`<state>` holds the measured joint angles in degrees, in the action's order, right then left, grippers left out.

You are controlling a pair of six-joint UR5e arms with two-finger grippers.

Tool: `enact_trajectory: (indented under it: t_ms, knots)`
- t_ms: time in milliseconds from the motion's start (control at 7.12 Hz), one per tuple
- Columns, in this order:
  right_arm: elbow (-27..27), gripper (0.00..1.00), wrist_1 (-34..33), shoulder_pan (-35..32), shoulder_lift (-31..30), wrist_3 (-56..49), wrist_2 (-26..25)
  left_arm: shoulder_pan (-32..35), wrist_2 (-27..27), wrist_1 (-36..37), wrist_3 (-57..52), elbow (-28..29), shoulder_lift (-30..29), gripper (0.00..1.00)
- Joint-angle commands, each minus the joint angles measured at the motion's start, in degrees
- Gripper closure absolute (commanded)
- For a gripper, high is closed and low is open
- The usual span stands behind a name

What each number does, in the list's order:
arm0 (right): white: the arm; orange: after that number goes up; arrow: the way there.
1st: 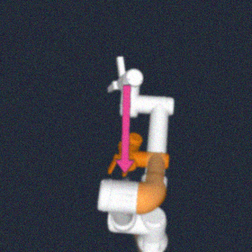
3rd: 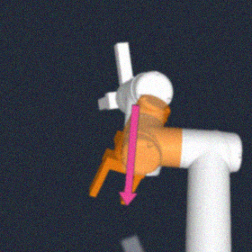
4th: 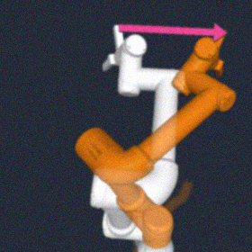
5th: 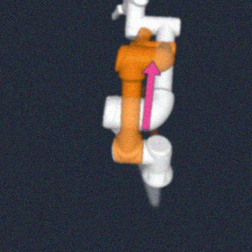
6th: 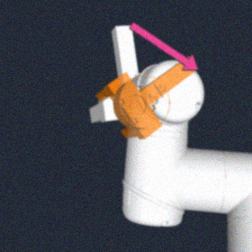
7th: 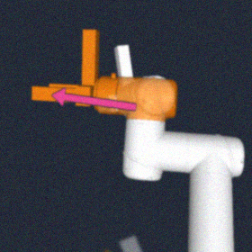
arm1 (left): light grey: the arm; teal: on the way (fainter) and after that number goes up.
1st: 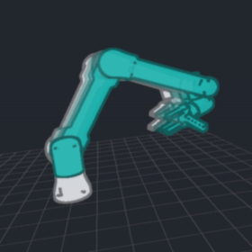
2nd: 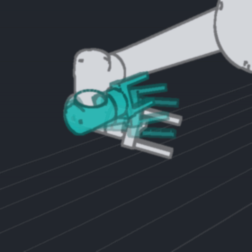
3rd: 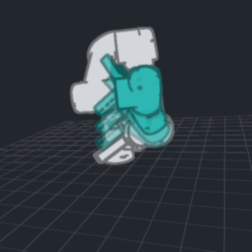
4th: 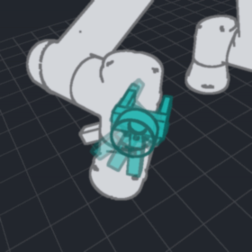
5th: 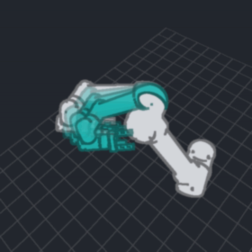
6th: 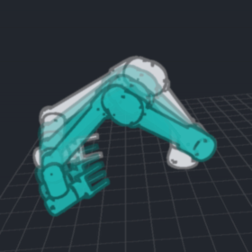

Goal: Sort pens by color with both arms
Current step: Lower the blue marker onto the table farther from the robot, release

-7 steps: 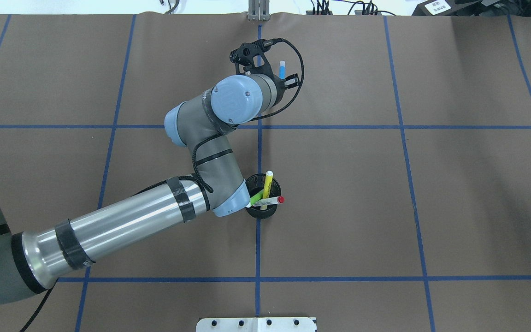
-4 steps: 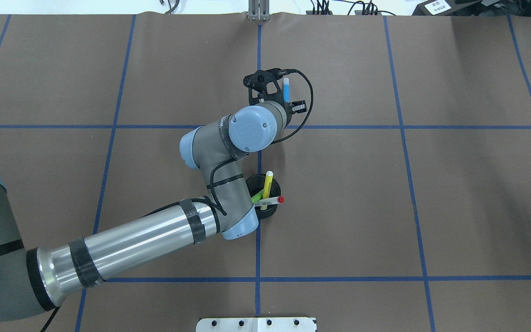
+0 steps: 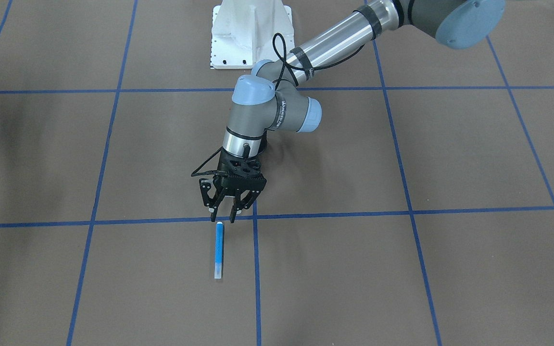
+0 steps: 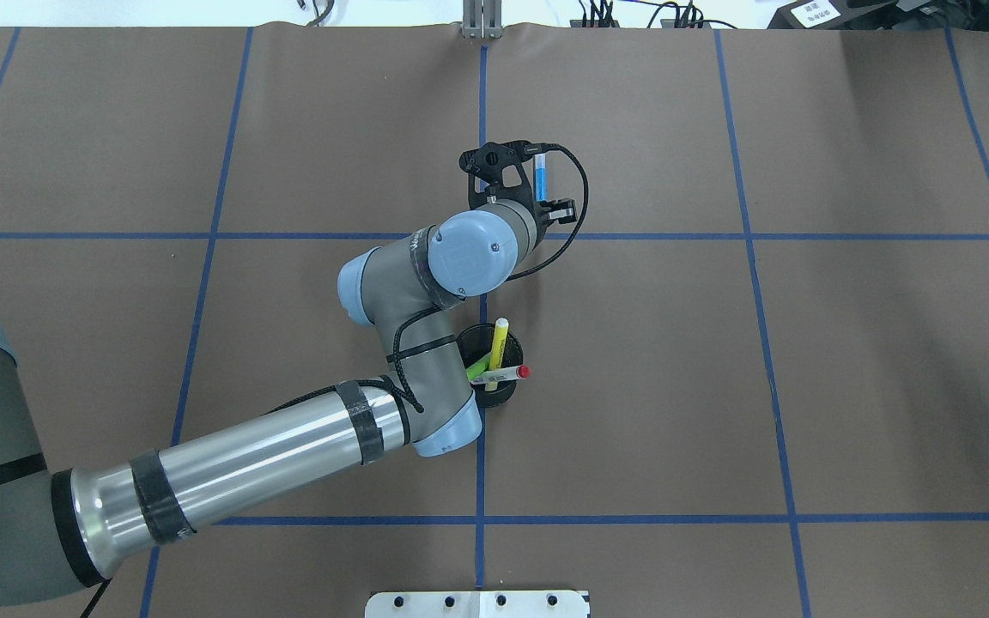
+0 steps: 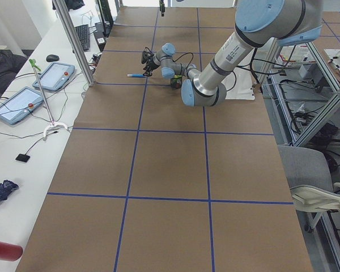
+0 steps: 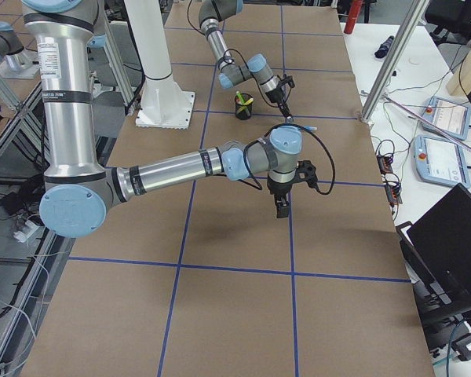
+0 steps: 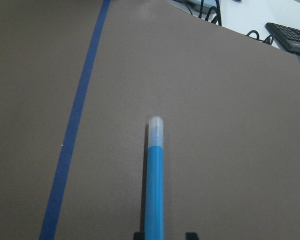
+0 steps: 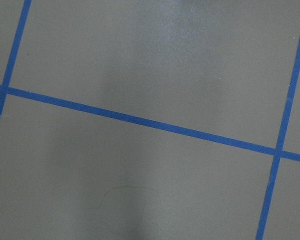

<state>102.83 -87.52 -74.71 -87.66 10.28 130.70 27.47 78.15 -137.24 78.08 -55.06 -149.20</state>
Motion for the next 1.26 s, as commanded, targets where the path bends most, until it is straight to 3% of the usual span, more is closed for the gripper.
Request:
enact_trajectory:
  t_ms: [0,281,562,843,1124]
  knots:
    - [-0.17,0.00,-0.02,0.00,0.20,0.00,0.00,0.56,0.51,-1.89,-1.43,-3.10,0.22,0.00]
    - [-0.26,0.00,-0.02,0.00,0.29,0.00,0.00,1.53,2.52,1.60,-2.40,-9.86,1.71,0.01]
    - [-0.17,0.00,-0.02,0.00,0.38,0.17,0.08,3.81,11.54,16.41,-2.49,-20.29,2.94,0.01]
    - [0.00,0.00,0.06,0.00,0.47,0.79,0.08,5.48,21.12,26.72,-5.81,-37.65,13.08,0.01]
    - [1.05,0.00,0.06,0.26,1.08,3.76,0.35,10.38,28.68,37.78,-13.35,-49.83,19.97,0.01]
